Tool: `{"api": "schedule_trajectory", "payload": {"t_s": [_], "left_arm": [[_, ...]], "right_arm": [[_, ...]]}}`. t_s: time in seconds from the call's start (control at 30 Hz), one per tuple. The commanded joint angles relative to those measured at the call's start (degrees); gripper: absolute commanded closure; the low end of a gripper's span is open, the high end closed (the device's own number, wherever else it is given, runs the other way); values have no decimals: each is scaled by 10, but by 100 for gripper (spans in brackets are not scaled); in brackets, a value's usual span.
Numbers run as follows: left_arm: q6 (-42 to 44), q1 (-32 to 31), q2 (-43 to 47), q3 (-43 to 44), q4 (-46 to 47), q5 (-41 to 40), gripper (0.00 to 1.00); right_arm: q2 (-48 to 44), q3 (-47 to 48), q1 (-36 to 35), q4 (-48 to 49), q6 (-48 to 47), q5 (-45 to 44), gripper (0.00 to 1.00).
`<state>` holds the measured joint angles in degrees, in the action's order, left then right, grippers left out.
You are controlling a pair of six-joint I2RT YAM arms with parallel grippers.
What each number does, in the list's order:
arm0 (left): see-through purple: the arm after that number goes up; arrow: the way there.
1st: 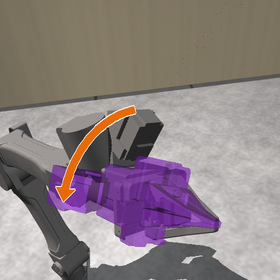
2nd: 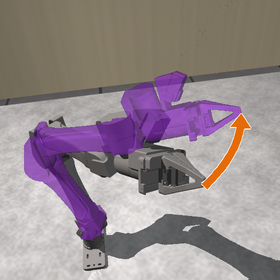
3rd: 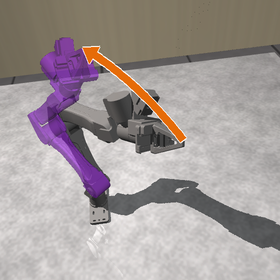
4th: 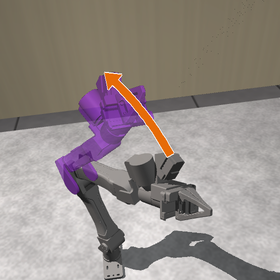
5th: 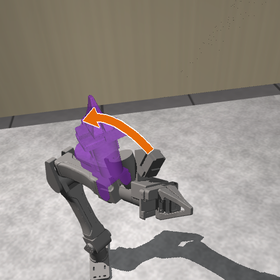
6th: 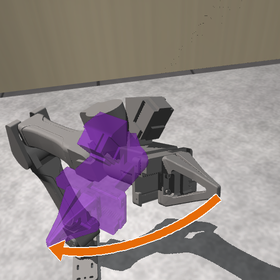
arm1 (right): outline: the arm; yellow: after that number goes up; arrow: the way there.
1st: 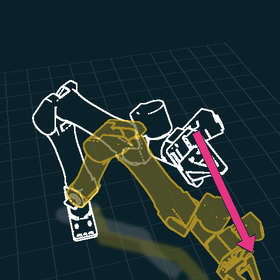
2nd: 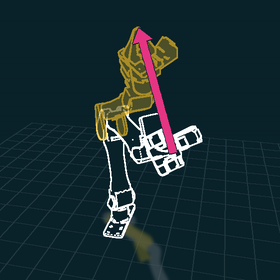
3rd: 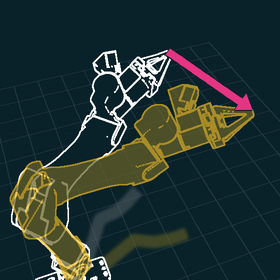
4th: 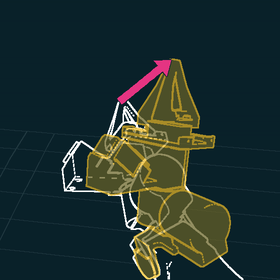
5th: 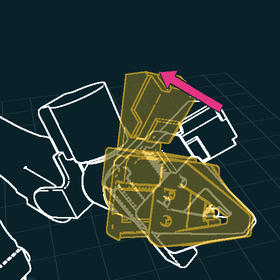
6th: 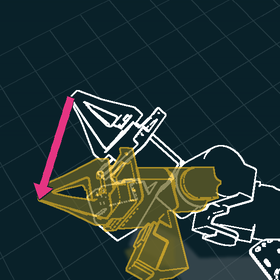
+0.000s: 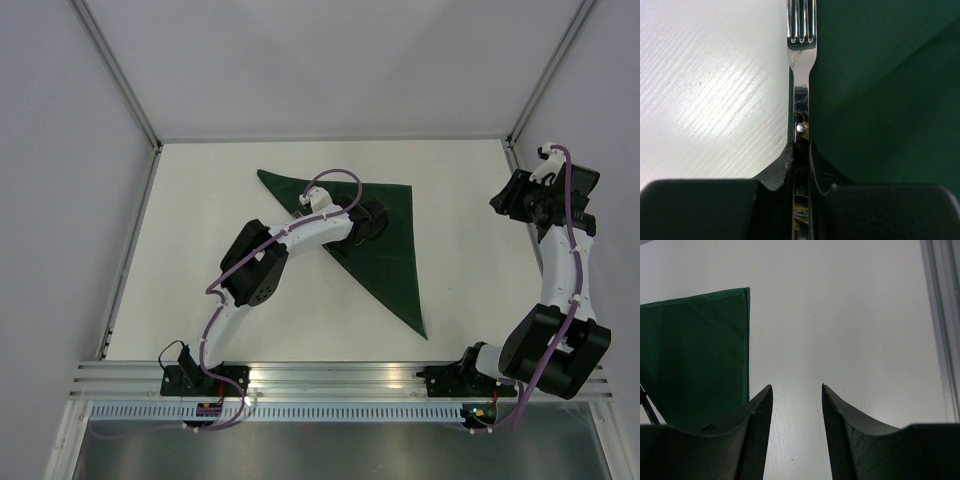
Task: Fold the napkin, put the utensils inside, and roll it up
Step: Place the fork on the napkin.
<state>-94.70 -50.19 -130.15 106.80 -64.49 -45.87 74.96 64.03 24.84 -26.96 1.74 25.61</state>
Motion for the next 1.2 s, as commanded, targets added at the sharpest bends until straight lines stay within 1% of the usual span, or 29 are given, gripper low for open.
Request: {"api": "schedule_trajectory", "payload": {"t_s": [0.0,0.27,0.8,0.9,0.93,1.0,1.07,1.1,1.17], "left_arm": [[23,1,-10,32,2,-10,98],[59,1,-17,49,9,-19,98],[65,5,-43,64,16,5,98],[70,5,-46,65,17,10,90],[72,5,-45,65,19,10,85],[77,5,-45,66,20,12,84],[83,5,-44,67,23,14,78],[86,6,-44,68,23,15,72],[88,6,-42,68,24,16,68]], "right_arm": [[-5,-2,-3,10,2,1,50],[-6,-1,-6,10,0,1,50],[-5,-2,-8,8,-3,4,50],[-5,-2,-8,7,-3,4,50],[-5,-2,-8,7,-4,5,50],[-5,-2,-8,7,-5,5,50],[-3,-1,-9,5,-5,4,50],[-3,-1,-9,6,-5,5,50],[-3,-1,-10,5,-6,5,50]]}}
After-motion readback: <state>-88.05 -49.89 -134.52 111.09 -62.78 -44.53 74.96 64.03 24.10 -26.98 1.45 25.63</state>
